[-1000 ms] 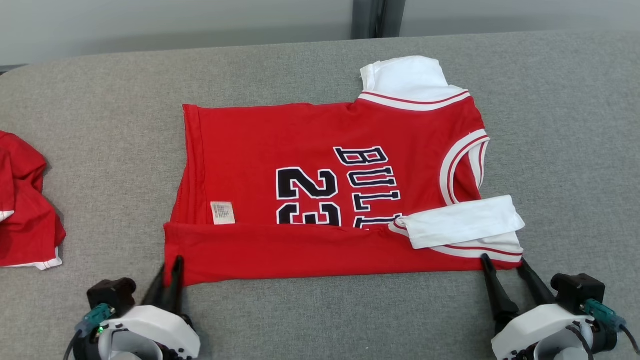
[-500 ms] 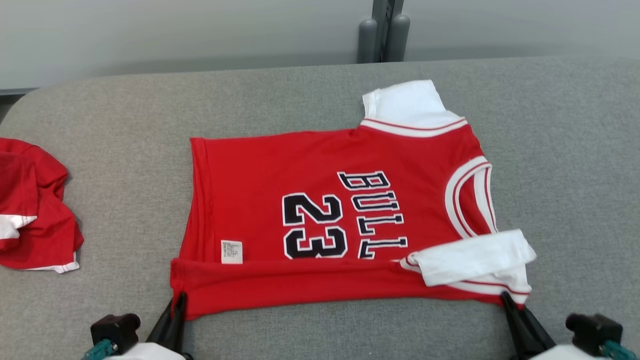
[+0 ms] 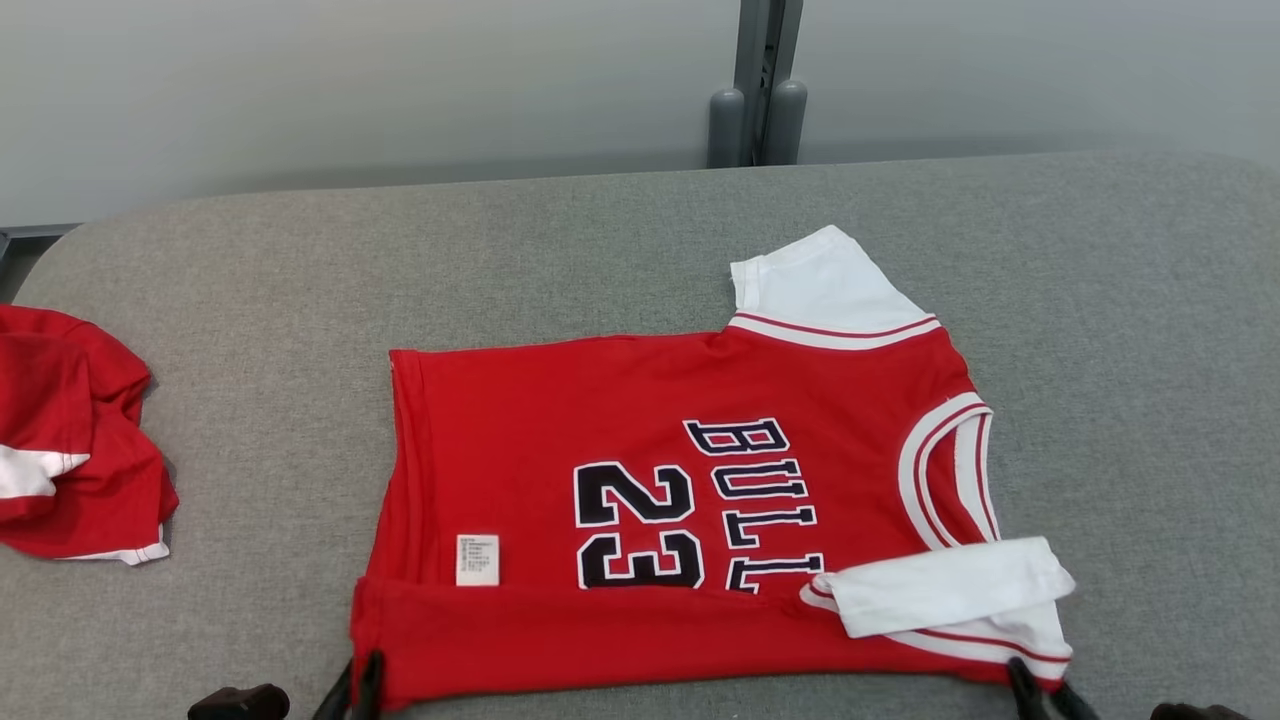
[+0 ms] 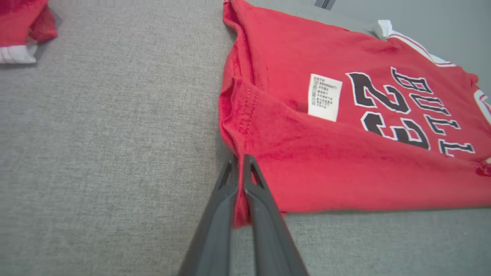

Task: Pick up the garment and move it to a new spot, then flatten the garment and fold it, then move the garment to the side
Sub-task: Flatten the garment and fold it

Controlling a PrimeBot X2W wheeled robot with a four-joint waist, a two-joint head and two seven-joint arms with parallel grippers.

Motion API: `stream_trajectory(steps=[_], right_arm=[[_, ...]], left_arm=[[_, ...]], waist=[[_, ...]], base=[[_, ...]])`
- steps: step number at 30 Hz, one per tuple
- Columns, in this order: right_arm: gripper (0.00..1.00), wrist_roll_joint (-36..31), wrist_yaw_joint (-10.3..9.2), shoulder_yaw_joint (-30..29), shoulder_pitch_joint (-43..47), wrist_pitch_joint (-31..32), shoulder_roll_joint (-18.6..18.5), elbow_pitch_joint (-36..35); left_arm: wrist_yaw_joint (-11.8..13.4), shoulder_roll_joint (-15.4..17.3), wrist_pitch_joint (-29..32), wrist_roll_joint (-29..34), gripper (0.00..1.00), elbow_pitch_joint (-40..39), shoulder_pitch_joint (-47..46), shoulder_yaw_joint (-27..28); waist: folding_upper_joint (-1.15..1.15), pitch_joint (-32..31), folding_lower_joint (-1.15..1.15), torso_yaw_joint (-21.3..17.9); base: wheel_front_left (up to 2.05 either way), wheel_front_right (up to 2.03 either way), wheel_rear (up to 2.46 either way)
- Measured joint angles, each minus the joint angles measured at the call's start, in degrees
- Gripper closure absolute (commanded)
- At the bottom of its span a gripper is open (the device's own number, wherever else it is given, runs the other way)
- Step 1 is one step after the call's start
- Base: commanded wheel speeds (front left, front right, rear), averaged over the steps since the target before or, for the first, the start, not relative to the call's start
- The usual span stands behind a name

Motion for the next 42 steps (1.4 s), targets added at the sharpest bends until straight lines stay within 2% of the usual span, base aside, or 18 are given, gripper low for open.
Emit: stream_trajectory(steps=[11,17,26,31,34,42], right_arm=[[0.0,-6.5,-0.01,-5.4,-5.0,-1.8,0.6,-8.7],[0.0,-9.6,-0.01,-6.3,-7.5,0.6,1.2,-14.2],[0.0,-10.1,-0.01,-6.5,-7.9,2.5,1.8,-17.1],[0.0,-10.2,-0.01,-6.6,-9.9,2.7,1.7,-18.2],[0.0,-10.2,-0.01,-6.4,-11.8,2.7,1.5,-18.3],[0.0,-9.6,-0.01,-4.3,-15.7,1.9,1.1,-16.2]], left_arm=[[3.1,-1.1,-8.6,3.0,0.0,-4.7,-4.5,1.5],[4.1,-0.5,-8.7,4.9,0.0,-6.5,-7.4,1.2],[4.9,-0.3,-6.9,5.4,0.0,-6.9,-12.1,0.5],[3.8,0.0,-4.1,5.7,0.0,-6.2,-19.4,-0.7],[2.3,0.2,-1.5,4.7,0.0,-3.1,-25.9,-0.9],[-1.2,1.3,7.8,1.1,0.0,12.5,-38.4,-1.0]], waist=[[0.0,-0.3,0.0,0.4],[0.0,-0.2,0.0,0.3],[0.0,2.2,0.0,0.6],[0.0,4.8,0.0,0.7],[0.0,7.3,0.0,0.5],[0.0,12.8,0.0,-1.2]], base=[[0.0,0.0,0.0],[0.0,0.0,0.0],[0.0,0.0,0.0],[0.0,0.0,0.0],[0.0,0.0,0.0],[0.0,0.0,0.0]])
